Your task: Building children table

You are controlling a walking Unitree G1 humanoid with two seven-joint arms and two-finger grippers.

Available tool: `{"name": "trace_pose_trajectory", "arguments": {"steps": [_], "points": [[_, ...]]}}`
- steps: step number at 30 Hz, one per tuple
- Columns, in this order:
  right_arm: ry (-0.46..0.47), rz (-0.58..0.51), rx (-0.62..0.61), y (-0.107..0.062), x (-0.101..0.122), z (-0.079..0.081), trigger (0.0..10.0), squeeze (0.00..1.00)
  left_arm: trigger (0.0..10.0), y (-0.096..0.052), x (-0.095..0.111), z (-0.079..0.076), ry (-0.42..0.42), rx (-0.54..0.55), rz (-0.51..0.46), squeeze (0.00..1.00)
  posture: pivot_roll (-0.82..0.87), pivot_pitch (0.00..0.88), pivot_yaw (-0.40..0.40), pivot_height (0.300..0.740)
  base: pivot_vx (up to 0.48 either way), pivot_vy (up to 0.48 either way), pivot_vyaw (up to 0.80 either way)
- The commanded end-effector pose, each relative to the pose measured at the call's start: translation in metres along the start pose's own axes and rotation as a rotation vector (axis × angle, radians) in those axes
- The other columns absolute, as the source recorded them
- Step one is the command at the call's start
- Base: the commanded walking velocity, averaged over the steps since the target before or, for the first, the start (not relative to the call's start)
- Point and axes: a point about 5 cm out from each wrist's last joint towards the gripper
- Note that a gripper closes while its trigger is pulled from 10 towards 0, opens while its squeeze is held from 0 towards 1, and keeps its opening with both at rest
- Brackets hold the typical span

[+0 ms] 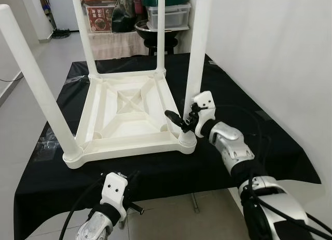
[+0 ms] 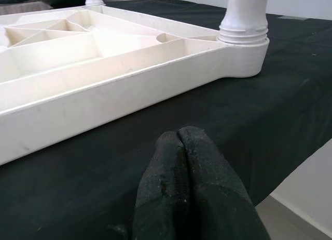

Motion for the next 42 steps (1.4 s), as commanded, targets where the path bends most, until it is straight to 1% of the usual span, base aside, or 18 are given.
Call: {"name": "trace_pose_trajectory", "arguments": {"steps": [1, 2, 3, 10, 20, 21, 22, 23, 24, 25, 28, 29, 32, 35, 36, 37, 38, 42], "points": [[0.008, -0.012, 0.075, 0.005, 0.001, 0.008, 6.6, 0.0, 10.0, 0.0, -0.002, 0.0, 0.008, 0.002, 0.006, 0.0, 0.12, 0.012, -0.049, 0.74, 0.0, 0.0, 0.0], [0.019, -0.014, 0.093, 0.004, 0.001, 0.009, 6.6, 0.0, 10.0, 0.0, -0.002, 0.0, 0.008, 0.002, 0.006, 0.0, 0.12, 0.012, -0.049, 0.74, 0.0, 0.0, 0.0], [0.026, -0.01, 0.11, 0.004, -0.001, 0.01, 0.0, 0.0, 10.0, 0.0, -0.002, 0.0, 0.008, 0.003, 0.005, 0.0, 0.12, 0.012, -0.048, 0.74, 0.0, 0.0, 0.0], [0.029, 0.002, 0.105, 0.001, -0.005, 0.006, 0.0, 0.0, 10.0, 0.0, -0.002, -0.001, 0.006, 0.002, 0.005, 0.0, 0.11, 0.013, -0.046, 0.74, 0.0, 0.0, 0.0], [0.059, 0.038, -0.014, -0.009, -0.018, -0.003, 0.0, 0.0, 10.0, -0.001, -0.001, -0.001, 0.002, 0.001, 0.005, 0.0, 0.1, 0.021, -0.047, 0.74, 0.0, 0.0, 0.0], [0.101, 0.118, -0.207, -0.015, -0.036, -0.004, 0.0, 0.0, 10.0, -0.003, -0.001, -0.001, 0.002, 0.001, 0.005, 0.0, 0.09, 0.029, -0.052, 0.74, 0.0, 0.0, 0.0], [0.084, 0.352, -0.458, -0.032, -0.075, 0.007, 0.0, 0.0, 10.0, -0.004, -0.001, -0.001, 0.001, 0.001, 0.005, 0.0, 0.1, 0.03, -0.06, 0.74, 0.0, 0.0, 0.0], [0.084, 0.352, -0.458, -0.032, -0.075, 0.007, 0.0, 0.0, 10.0, -0.004, -0.001, -0.001, 0.001, 0.001, 0.005, 0.0, 0.1, 0.03, -0.06, 0.74, 0.0, 0.0, 0.0], [0.068, 0.498, -0.602, -0.049, -0.103, 0.026, 0.0, 0.0, 10.0, -0.005, -0.001, -0.001, -0.001, 0.001, 0.004, 0.0, 0.1, 0.037, -0.055, 0.74, 0.0, 0.0, 0.0], [0.049, 0.577, -0.641, -0.058, -0.122, 0.048, 0.0, 0.0, 10.0, -0.005, -0.001, -0.001, -0.001, -0.001, 0.005, 0.0, 0.1, 0.037, -0.041, 0.74, 0.0, 0.0, 0.0], [0.046, 0.601, -0.628, -0.061, -0.13, 0.062, 0.0, 0.0, 10.0, -0.005, -0.001, -0.001, -0.001, -0.002, 0.006, 0.0, 0.1, 0.037, -0.041, 0.74, 0.0, 0.0, 0.0], [0.037, 0.557, -0.587, -0.052, -0.124, 0.065, 0.0, 0.0, 10.0, -0.005, -0.001, -0.001, 0.002, -0.002, 0.007, 0.0, 0.09, 0.033, -0.033, 0.74, 0.0, 0.0, 0.0], [0.012, 0.472, -0.517, -0.031, -0.105, 0.06, 0.0, 0.0, 10.0, -0.004, -0.002, 0.0, -0.004, -0.01, 0.011, 0.0, 0.09, 0.028, -0.043, 0.74, 0.0, 0.0, 0.0], [0.022, 0.463, -0.506, -0.025, -0.1, 0.06, 0.0, 0.0, 10.0, -0.003, -0.001, -0.001, 0.0, -0.011, 0.009, 0.0, 0.09, 0.027, -0.044, 0.74, 0.0, 0.0, 0.0], [0.015, 0.429, -0.483, -0.019, -0.09, 0.06, 10.0, 0.0, 10.0, -0.003, -0.001, 0.0, 0.004, 0.002, 0.005, 0.0, 0.09, 0.026, -0.044, 0.74, 0.0, 0.0, 0.0], [0.015, 0.429, -0.483, -0.019, -0.09, 0.06, 10.0, 0.0, 10.0, -0.003, -0.001, 0.0, 0.004, 0.002, 0.005, 0.0, 0.09, 0.026, -0.044, 0.74, 0.0, 0.0, 0.0], [0.012, 0.385, -0.472, -0.015, -0.082, 0.059, 10.0, 1.0, 10.0, -0.003, -0.001, 0.001, 0.005, 0.005, 0.005, 0.0, 0.1, 0.025, -0.043, 0.74, 0.0, 0.0, 0.0], [0.033, 0.238, -0.399, -0.005, -0.057, 0.051, 10.0, 1.0, 10.0, -0.002, -0.001, 0.001, 0.003, 0.003, 0.006, 0.0, 0.09, 0.023, -0.041, 0.74, 0.0, 0.0, 0.0]]}}
Point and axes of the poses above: a point about 5 cm out from each wrist's last joint towards the gripper, its own y axis pointing out of the wrist towards the gripper, its own x axis along the axis of the wrist's last joint, z = x × y, and after that the axes turned 6 degrees about -y, right-handed
